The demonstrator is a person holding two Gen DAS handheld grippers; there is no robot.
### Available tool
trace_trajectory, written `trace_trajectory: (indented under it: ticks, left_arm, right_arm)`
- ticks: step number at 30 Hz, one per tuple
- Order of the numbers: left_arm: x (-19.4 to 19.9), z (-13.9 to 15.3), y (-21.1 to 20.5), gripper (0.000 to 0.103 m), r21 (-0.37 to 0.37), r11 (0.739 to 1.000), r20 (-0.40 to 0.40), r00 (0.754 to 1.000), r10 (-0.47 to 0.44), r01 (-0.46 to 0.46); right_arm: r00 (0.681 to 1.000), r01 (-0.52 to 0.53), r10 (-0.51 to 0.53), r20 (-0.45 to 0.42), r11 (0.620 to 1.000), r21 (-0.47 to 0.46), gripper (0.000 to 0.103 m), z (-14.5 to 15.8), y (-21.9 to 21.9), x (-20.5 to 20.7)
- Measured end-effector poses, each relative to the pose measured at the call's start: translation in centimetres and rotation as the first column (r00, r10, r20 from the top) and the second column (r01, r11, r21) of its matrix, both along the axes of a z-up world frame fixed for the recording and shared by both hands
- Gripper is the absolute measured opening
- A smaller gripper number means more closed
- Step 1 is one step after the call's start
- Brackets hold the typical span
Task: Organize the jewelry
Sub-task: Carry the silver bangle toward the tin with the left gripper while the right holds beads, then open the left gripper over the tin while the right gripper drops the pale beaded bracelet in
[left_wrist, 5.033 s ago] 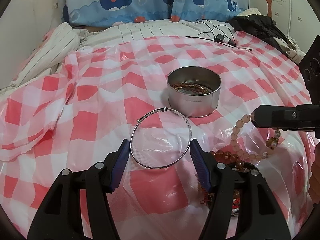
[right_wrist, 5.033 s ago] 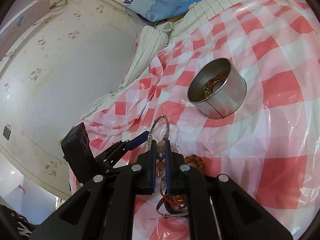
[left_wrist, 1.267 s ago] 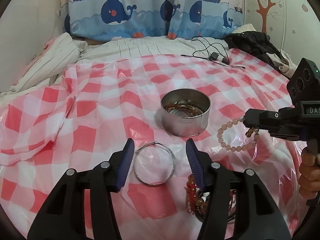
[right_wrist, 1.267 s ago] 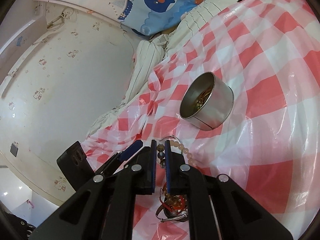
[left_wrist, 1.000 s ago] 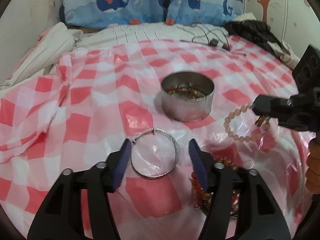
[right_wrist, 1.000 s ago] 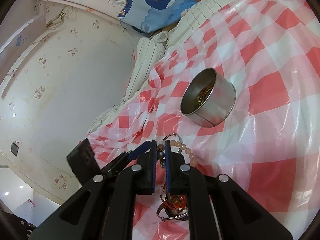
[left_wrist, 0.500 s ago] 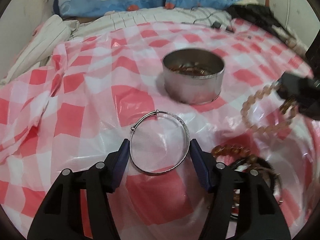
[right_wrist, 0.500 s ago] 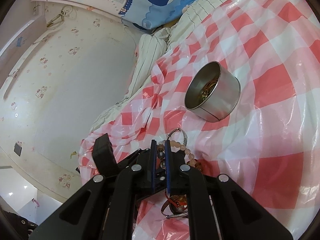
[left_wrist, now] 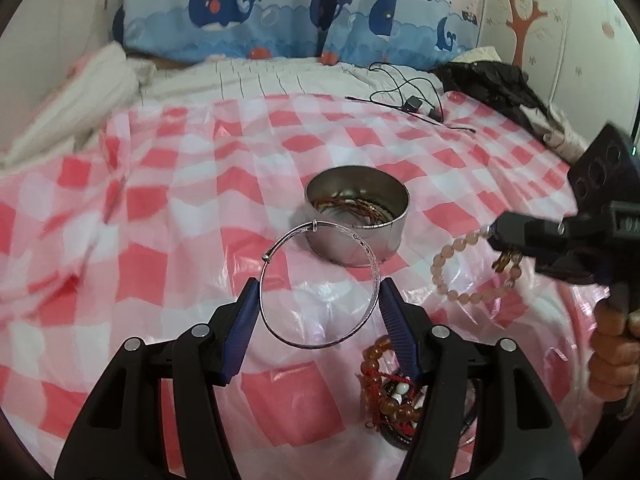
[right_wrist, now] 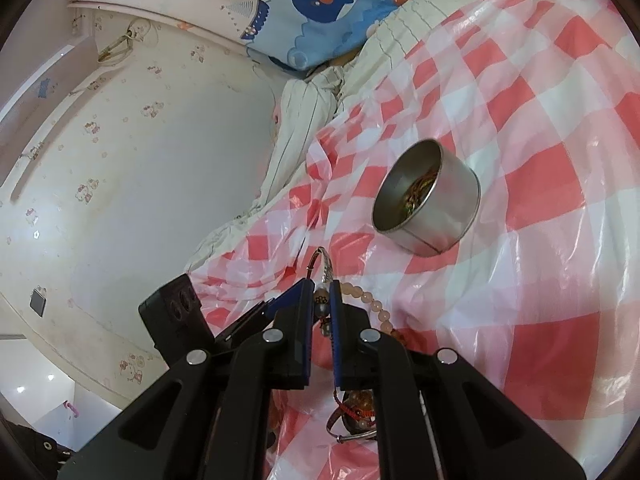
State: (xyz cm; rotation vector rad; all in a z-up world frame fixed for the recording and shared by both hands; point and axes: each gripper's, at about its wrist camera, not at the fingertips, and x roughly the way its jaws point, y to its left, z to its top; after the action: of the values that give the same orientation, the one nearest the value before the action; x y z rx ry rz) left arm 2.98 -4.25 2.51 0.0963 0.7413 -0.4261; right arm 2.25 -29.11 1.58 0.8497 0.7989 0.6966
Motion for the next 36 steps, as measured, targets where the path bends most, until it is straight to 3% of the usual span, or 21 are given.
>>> trace_trajectory:
  ticks: [6, 15, 20, 22, 24, 25, 26, 32, 36]
  left_arm:
    - [0.5, 1.3, -1.1, 0.057, 0.015, 1.0, 0.057, 0.998, 0.013, -0.014]
    - [3.1, 2.1, -2.1, 0.057, -0.025, 1.0, 0.058, 0.998, 0.008, -0.007]
    - [3.8, 3.2, -1.3, 0.057, -0.064, 0.997, 0.081, 0.996, 0.037, -0.032]
    - [4.1, 3.3, -0.9, 0.057, -0.068, 0.997, 0.085, 0.995, 0.049, -0.044]
    - [4.8, 3.1, -0.9, 0.057, -0.06, 0.997, 0.077, 0.995, 0.056, -0.052]
    - [5.1, 2.9, -1.1, 0.057, -0.055, 0.997, 0.071, 0.996, 0.054, -0.051]
    - [5.5, 2.8, -1.5, 0.057, -0.052, 0.998, 0.067, 0.997, 0.047, -0.043]
    - [6.9, 1.7, -5.8, 0.057, -0.008, 1.0, 0.046, 0.998, -0.03, 0.03]
    - [9.1, -0.7, -8.4, 0.058, 0.068, 0.996, -0.048, 0.997, -0.052, 0.056]
  right_arm:
    - [0.998, 0.035, -0.035, 0.043, 0.999, 0.008, 0.009, 1.7, -0.5, 1.0]
    - [0.994, 0.06, -0.058, 0.089, 0.998, -0.023, 0.009, 4.0, -1.4, 4.9]
    - [0.998, 0.023, -0.026, 0.06, 0.999, 0.044, 0.009, 3.4, -1.1, 8.3]
    - [1.0, 0.0, 0.0, 0.016, 1.0, -0.001, 0.009, 2.4, -0.2, 10.0]
    - [0.998, 0.043, -0.05, -0.039, 0.986, -0.163, 0.021, 1.3, 0.0, 11.6]
    - [0.997, 0.06, -0.07, -0.044, 0.978, -0.198, 0.031, 1.0, -0.3, 11.8]
    - [0.994, 0.084, -0.098, -0.055, 0.971, -0.224, 0.032, 0.8, -0.8, 11.9]
    - [0.986, 0.156, -0.165, -0.037, 0.97, -0.185, 0.038, 1.9, -4.1, 9.6]
    - [0.982, 0.181, -0.186, -0.021, 0.972, -0.151, 0.041, 2.8, -5.5, 7.2]
